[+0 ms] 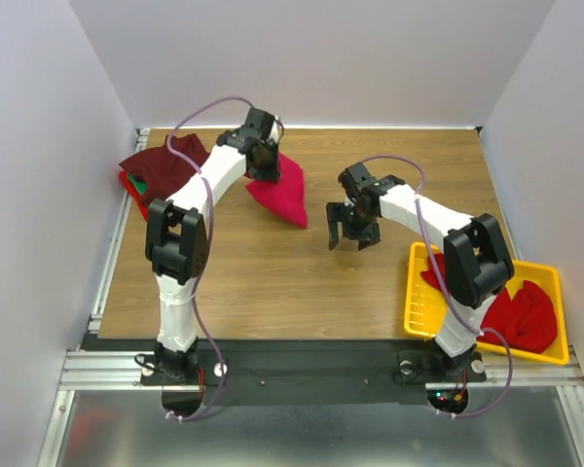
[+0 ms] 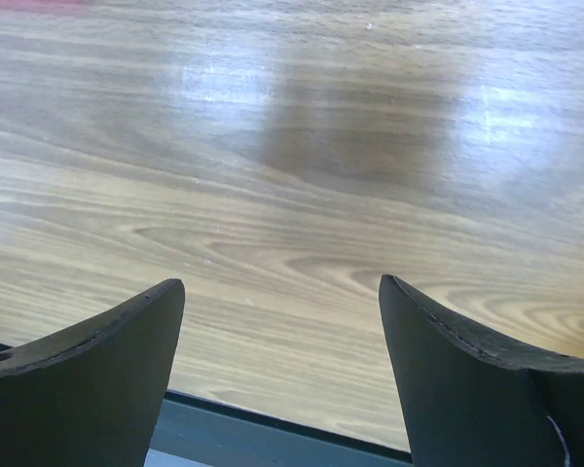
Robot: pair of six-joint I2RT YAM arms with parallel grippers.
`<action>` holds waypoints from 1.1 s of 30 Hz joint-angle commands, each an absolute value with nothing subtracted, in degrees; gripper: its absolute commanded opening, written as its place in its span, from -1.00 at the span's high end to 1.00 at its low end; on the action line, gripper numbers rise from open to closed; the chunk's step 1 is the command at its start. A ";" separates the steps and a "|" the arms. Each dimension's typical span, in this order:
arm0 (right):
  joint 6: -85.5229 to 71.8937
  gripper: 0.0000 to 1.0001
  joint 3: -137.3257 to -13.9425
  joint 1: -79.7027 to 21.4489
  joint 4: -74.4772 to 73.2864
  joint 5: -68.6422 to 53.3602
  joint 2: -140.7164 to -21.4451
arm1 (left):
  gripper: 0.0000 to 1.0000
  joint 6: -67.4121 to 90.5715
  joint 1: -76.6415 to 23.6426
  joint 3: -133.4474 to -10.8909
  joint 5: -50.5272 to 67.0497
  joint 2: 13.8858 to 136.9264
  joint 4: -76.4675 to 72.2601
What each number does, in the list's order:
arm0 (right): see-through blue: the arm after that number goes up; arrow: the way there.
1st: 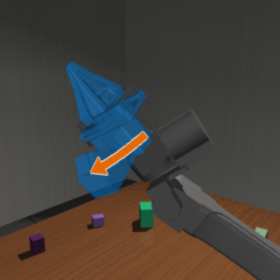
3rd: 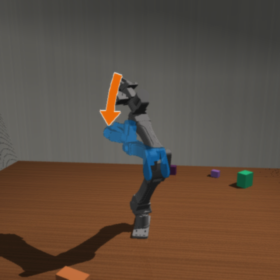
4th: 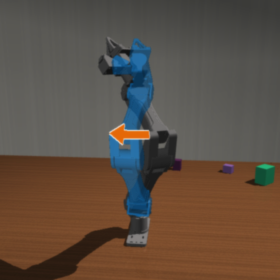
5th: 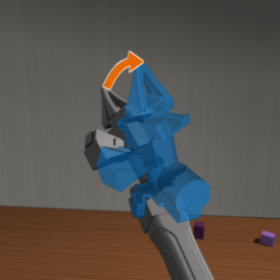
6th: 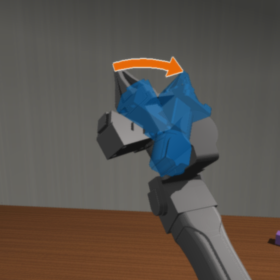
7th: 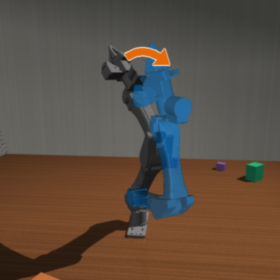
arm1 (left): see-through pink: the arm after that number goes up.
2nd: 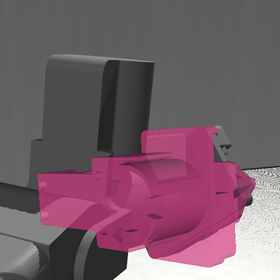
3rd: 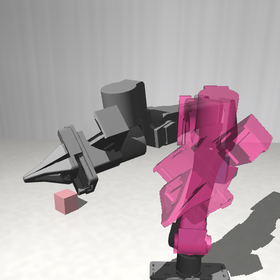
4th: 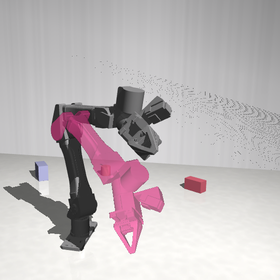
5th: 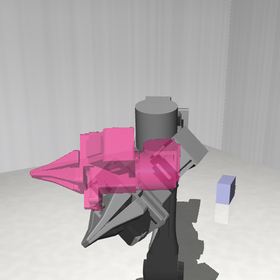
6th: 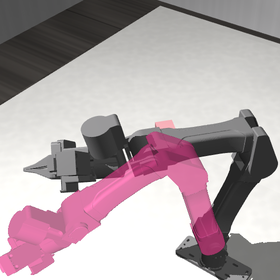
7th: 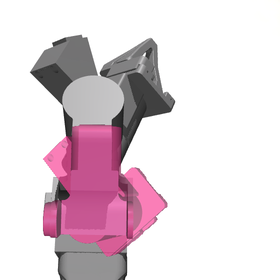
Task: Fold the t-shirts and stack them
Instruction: Neatly place the folded tshirt to the corner
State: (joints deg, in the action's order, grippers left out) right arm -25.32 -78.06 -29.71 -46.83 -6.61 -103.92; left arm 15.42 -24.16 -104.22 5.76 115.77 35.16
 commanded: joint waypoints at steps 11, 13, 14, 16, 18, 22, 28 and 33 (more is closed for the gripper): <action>-24.35 -0.74 -76.55 -29.79 -48.34 -6.42 -101.34 | 1.00 10.46 -10.82 -137.96 7.82 126.65 44.47; -24.08 -0.74 -76.81 -29.80 -48.34 -6.85 -101.69 | 1.00 11.16 -7.92 -139.56 9.14 126.83 44.04; -23.73 -0.74 -76.82 -29.88 -48.34 -7.38 -101.86 | 1.00 12.21 -6.08 -140.27 9.84 126.57 42.99; -23.47 -0.74 -76.82 -29.79 -48.34 -7.91 -102.30 | 1.00 13.44 -4.05 -139.66 12.47 124.99 41.05; -23.12 -0.74 -76.90 -29.79 -48.25 -8.61 -102.92 | 1.00 15.02 -1.51 -138.78 14.84 123.58 38.94; -22.85 -0.74 -77.08 -29.79 -48.25 -9.40 -103.45 | 1.00 14.68 1.82 -137.38 15.21 121.56 39.20; -22.68 -0.74 -76.90 -29.88 -48.16 -9.84 -103.62 | 1.00 13.10 6.06 -127.89 14.15 116.20 36.48; -22.59 -0.74 -76.82 -29.79 -48.16 -10.46 -103.71 | 1.00 11.69 8.87 -127.09 14.15 114.52 37.09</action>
State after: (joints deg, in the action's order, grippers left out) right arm -23.46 -76.23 -29.71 -48.01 -9.56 -103.61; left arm 13.41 7.29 -126.98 13.32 120.77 40.58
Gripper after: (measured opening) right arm 0.869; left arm 0.226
